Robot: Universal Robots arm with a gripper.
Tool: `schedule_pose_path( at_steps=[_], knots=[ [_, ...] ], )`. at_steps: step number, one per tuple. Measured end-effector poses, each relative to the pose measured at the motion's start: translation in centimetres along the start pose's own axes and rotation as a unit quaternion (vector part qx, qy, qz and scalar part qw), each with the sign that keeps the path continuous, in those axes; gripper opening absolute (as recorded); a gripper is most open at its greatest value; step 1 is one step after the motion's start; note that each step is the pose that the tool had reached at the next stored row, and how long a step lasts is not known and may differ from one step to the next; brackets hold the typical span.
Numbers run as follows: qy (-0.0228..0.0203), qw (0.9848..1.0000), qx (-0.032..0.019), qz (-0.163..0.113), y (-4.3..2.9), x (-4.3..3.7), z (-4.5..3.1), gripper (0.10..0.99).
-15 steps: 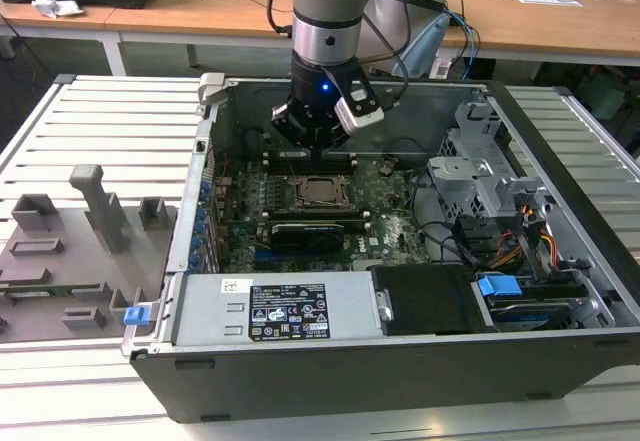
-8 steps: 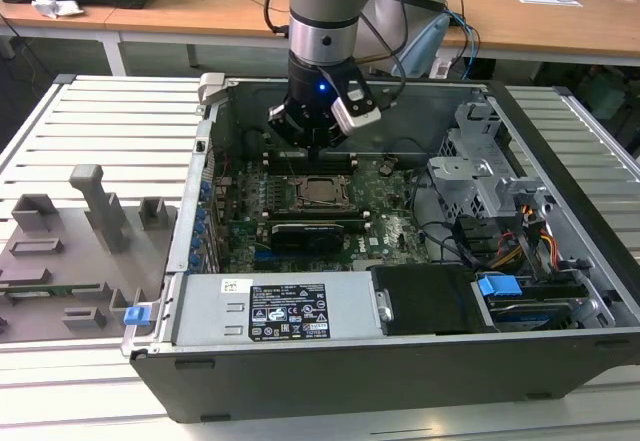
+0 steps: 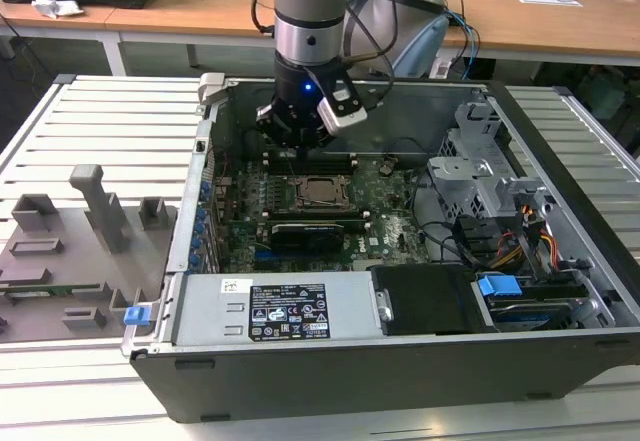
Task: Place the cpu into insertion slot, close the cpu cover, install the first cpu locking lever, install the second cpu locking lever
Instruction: 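Install the first cpu locking lever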
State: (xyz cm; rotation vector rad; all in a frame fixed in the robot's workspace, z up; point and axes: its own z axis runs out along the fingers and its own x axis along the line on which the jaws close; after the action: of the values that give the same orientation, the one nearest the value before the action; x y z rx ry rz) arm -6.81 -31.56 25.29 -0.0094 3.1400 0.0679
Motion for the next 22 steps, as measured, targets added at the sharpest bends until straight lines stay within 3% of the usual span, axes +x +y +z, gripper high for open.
schedule_pose_path(
  at_steps=[3, 10, 22],
  knots=[
    [0.0001, 1.0000, 0.0042, -0.002, 0.00, 0.33, -0.01, 0.106],
    [0.0001, 1.0000, 0.0017, -0.005, 0.00, 1.77, 0.03, 0.106],
    [0.0002, 1.0000, -0.0001, -0.008, 0.45, 2.42, -0.39, 0.106]
  ],
)
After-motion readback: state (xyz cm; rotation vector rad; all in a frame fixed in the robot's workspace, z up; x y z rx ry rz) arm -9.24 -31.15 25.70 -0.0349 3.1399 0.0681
